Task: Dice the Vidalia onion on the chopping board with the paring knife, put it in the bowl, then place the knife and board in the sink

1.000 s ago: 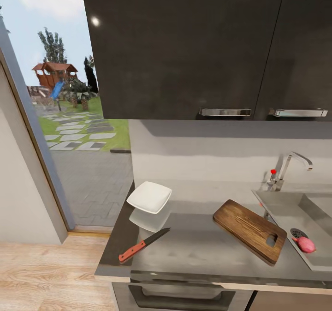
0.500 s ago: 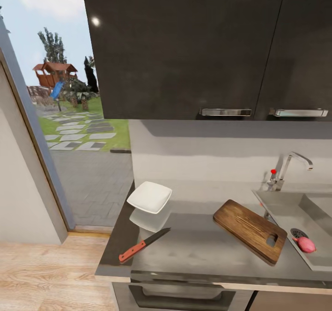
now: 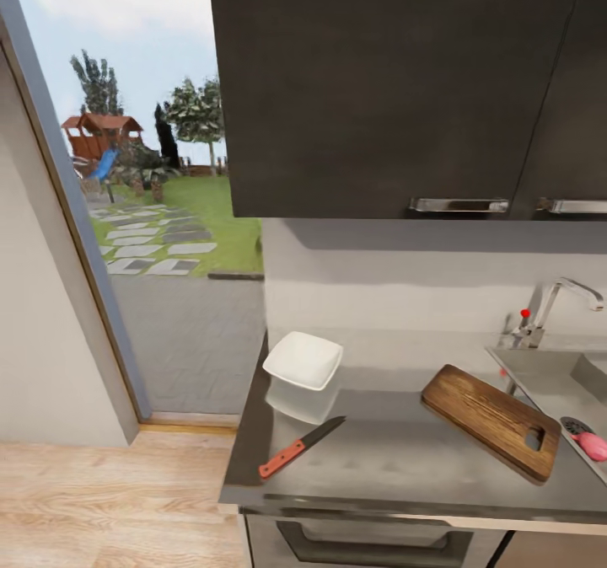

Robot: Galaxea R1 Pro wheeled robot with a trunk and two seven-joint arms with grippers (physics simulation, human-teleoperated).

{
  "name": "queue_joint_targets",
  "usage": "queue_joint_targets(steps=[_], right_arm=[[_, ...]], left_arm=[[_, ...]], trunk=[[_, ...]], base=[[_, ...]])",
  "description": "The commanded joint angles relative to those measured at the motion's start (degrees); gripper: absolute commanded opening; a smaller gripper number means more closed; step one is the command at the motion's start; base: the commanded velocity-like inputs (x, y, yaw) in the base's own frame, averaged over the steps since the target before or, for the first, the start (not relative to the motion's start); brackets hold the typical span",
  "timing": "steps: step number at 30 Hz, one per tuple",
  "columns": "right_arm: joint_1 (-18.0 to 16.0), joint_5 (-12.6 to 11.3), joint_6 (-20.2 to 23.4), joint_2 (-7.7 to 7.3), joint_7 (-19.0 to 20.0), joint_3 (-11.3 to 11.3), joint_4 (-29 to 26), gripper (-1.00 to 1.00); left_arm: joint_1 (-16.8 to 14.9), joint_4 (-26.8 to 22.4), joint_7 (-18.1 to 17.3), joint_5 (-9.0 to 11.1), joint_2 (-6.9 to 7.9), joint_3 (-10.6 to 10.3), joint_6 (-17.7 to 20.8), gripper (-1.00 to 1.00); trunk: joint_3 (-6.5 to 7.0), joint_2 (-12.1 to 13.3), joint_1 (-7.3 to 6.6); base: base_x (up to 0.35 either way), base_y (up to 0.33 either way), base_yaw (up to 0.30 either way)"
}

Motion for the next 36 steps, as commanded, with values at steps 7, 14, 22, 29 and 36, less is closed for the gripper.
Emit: queue_joint_targets(steps=[7, 14, 22, 29, 36], right_arm=[[0.0, 0.0, -0.6, 0.00, -0.1, 0.0, 0.1, 1.00], [0.0, 0.0, -0.6, 0.00, -0.1, 0.0, 0.1, 1.00], [0.0, 0.0, -0.7, 0.00, -0.1, 0.1, 0.1, 1.00], [0.0, 0.0, -0.7, 0.00, -0.1, 0.1, 0.1, 1.00], [0.0, 0.0, -0.7, 0.00, -0.1, 0.1, 0.1, 1.00]], left_arm=[[0.1, -0.3, 0.1, 0.1, 0.25, 0.1, 0.2, 1.00], [0.0, -0.3, 0.1, 0.1, 0.20, 0.1, 0.2, 1.00], [0.0, -0.3, 0.1, 0.1, 0.17, 0.1, 0.2, 1.00], [0.0, -0.3, 0.1, 0.1, 0.17, 0.1, 0.2, 1.00], [0.0, -0.7, 0.2, 0.1, 0.19, 0.1, 0.2, 1.00]], trunk=[[0.00, 0.0, 0.02], [0.00, 0.0, 0.02], [0.00, 0.0, 0.02], [0.00, 0.0, 0.02], [0.00, 0.0, 0.02]], base=[[0.000, 0.067, 0.000], [0.000, 0.076, 0.000], [0.000, 0.277, 0.000], [0.000, 0.318, 0.000], [0.000, 0.300, 0.000]])
